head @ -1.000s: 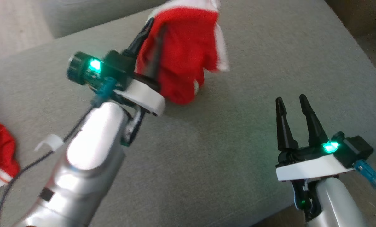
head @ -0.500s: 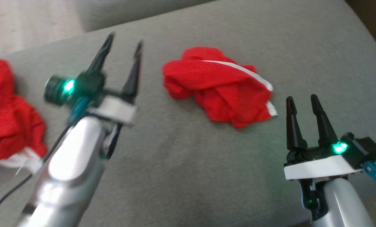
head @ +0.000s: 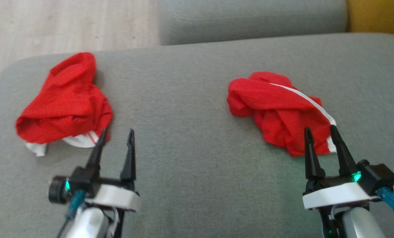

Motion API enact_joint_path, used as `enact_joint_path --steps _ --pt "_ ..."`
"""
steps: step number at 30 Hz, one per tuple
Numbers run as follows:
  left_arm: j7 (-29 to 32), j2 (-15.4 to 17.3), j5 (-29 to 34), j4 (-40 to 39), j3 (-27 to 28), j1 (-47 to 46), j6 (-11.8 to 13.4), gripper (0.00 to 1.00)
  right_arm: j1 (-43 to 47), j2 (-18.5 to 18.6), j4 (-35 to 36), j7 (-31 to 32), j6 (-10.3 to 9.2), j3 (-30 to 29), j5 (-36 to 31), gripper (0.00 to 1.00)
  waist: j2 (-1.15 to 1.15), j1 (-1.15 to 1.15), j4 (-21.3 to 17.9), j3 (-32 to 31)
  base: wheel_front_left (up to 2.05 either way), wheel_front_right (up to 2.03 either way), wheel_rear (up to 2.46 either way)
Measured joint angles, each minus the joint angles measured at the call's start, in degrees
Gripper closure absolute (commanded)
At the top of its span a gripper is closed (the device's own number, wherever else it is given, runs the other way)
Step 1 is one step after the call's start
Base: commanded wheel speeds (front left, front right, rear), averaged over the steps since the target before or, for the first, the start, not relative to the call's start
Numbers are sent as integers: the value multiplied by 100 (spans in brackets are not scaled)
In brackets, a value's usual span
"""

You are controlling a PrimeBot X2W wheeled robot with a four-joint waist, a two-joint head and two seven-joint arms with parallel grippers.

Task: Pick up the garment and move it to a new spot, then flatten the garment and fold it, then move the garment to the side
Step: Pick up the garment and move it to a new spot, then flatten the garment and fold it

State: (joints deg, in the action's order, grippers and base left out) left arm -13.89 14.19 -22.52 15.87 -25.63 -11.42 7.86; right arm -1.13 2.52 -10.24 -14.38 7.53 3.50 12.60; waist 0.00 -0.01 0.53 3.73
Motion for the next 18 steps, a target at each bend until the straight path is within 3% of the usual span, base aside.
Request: enact_joint_path --steps 5,12,18 --pt "-38 -193 -19 -189 -5 323 123 0 51 -1 -11 0 0 -11 -60 0 0 0 243 -162 0 0 0" --pt "-40 -301 51 -319 -68 294 113 0 -40 -1 -60 0 0 -182 -386 0 0 1 412 0 0 0 0" --pt "-40 -304 101 -319 -71 2 92 0 -1065 1 -550 286 0 -47 -1162 0 0 1 582 327 0 0 0"
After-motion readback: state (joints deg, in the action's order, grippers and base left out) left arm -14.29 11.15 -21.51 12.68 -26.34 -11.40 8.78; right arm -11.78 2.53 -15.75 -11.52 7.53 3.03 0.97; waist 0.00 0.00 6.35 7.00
